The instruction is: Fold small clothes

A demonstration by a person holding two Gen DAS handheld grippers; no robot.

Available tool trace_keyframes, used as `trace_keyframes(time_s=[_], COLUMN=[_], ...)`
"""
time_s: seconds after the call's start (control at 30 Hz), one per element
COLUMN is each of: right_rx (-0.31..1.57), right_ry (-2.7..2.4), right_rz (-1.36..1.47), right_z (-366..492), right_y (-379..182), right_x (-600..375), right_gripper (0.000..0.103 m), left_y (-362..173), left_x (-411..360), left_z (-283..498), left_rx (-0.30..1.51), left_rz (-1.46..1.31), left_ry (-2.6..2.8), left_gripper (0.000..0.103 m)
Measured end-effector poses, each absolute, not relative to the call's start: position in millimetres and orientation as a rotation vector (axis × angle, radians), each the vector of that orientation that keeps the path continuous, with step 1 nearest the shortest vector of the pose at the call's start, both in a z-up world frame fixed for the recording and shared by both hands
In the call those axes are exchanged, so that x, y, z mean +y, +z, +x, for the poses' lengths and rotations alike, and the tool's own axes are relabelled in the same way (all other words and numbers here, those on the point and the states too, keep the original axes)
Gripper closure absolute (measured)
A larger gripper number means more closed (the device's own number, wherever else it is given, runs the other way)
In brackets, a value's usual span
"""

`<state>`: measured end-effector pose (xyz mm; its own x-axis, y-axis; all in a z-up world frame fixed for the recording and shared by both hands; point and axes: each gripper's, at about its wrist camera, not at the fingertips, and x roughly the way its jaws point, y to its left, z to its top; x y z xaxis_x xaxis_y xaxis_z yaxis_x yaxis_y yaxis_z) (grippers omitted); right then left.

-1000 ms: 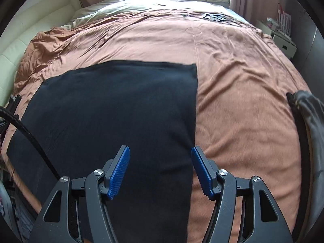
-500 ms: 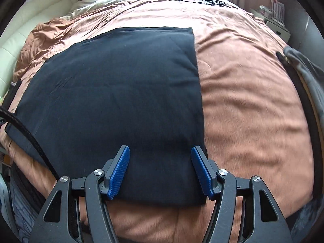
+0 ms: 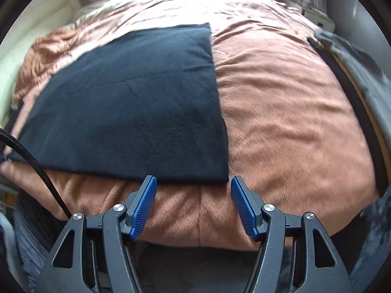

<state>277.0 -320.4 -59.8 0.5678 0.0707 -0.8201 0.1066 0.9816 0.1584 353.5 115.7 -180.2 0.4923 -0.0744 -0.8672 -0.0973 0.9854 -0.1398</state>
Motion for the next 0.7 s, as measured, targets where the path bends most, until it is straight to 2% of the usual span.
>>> trace_keyframes(time_s=[0.33, 0.57, 0.7], right_rx=[0.859, 0.828, 0.824], right_ry=[0.032, 0.080, 0.092], right_rz=[0.478, 0.628, 0.684], right_z=[241.8, 247.0, 251.8], right_y=[-56.8, -77.6, -88.2], right_x=[-350.7, -367.8, -375.8], right_gripper=[0.044, 0.052, 0.052], left_y=[-164.7, -182.0, -187.8], left_x=[133.1, 131.0, 130.0], left_z=[335.3, 334.6, 336.3], left_rx=[1.008, 1.049, 1.058], left_rz=[-0.381, -0.543, -0.605], left_ry=[-0.014, -0.053, -0.053], left_gripper=[0.051, 0.051, 0.051])
